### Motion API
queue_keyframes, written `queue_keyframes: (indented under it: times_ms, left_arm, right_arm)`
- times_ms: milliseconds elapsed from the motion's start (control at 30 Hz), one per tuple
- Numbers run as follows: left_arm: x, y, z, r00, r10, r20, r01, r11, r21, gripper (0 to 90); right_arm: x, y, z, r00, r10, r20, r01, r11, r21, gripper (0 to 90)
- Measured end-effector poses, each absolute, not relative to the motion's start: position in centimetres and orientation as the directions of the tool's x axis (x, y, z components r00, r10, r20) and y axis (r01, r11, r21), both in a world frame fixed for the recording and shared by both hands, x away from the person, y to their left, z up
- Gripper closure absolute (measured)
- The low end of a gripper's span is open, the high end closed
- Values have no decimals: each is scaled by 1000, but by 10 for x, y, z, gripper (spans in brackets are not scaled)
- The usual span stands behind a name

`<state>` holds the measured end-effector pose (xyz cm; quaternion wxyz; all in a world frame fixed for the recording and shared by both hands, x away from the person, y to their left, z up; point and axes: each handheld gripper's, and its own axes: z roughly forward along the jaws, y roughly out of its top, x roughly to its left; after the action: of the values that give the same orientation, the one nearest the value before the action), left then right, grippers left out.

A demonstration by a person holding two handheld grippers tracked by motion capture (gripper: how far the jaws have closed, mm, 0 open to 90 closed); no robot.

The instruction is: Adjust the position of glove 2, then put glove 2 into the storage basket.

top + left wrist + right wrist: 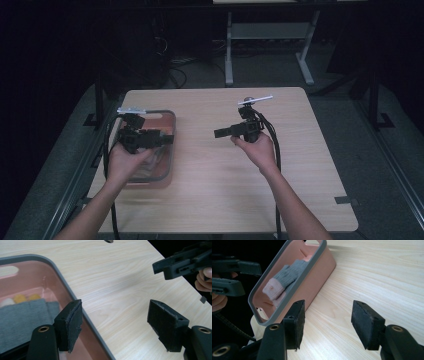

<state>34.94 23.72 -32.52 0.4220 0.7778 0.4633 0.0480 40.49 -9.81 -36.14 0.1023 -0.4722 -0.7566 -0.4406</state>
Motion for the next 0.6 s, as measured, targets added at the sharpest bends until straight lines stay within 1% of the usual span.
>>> queue_keyframes:
  times_ms: [600]
  left_arm:
    - [349, 215, -328, 600, 732, -323, 674, -245, 698, 279]
  right_arm:
    - [396, -127, -373, -493, 649, 580, 821, 125, 557, 429]
